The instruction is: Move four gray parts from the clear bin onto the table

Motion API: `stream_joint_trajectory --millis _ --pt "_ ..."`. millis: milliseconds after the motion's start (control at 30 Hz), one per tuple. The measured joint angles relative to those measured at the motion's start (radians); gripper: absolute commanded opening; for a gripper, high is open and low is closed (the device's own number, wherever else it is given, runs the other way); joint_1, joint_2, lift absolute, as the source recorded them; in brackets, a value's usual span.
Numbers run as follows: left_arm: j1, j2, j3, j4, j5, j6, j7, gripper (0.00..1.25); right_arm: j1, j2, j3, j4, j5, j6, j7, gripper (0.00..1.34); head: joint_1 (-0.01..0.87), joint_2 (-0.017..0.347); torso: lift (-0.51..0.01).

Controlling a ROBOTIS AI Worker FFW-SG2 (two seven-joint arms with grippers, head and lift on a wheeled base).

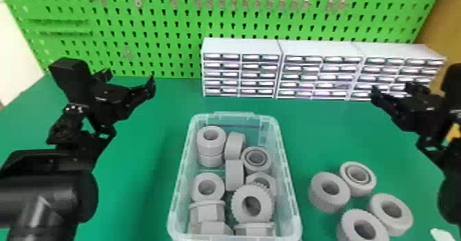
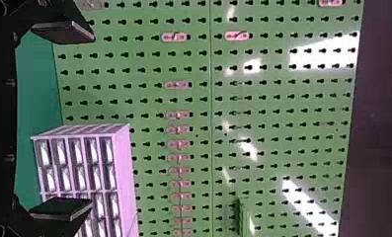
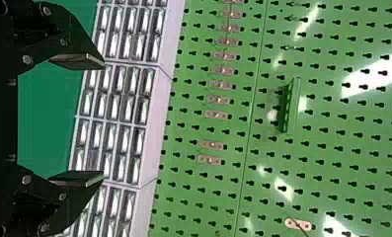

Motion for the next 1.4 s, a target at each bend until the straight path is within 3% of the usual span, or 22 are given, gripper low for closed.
stream_joint_trajectory --millis 167,467,867,1133,1400 --pt "0.009 0.033 -0.061 -0.018 0.035 0.007 0.095 1.13 0.003 0.0 -0.002 -0.002 0.0 0.0 0.0 0.87 0.678 0.034 -0.05" --pt "0.017 0.045 -0.08 -0.022 0.088 0.008 0.115 1.14 0.005 0.003 -0.003 -0.003 0.001 0.0 0.0 0.87 0.678 0.034 -0.05" --pt "0.021 0.039 -0.075 -0.02 0.105 0.001 0.142 1.13 0.006 0.003 0.001 -0.003 0.004 0.002 0.0 0.87 0.678 0.034 -0.05" --pt "0.032 0.036 -0.069 -0.02 0.066 -0.041 0.142 1.13 0.006 0.003 0.004 -0.003 0.007 0.003 0.0 0.87 0.678 0.034 -0.05" --pt "0.053 0.011 -0.041 -0.021 0.029 -0.109 0.142 1.13 0.001 0.005 0.007 -0.004 0.005 0.003 0.0 0.87 0.678 0.034 -0.05"
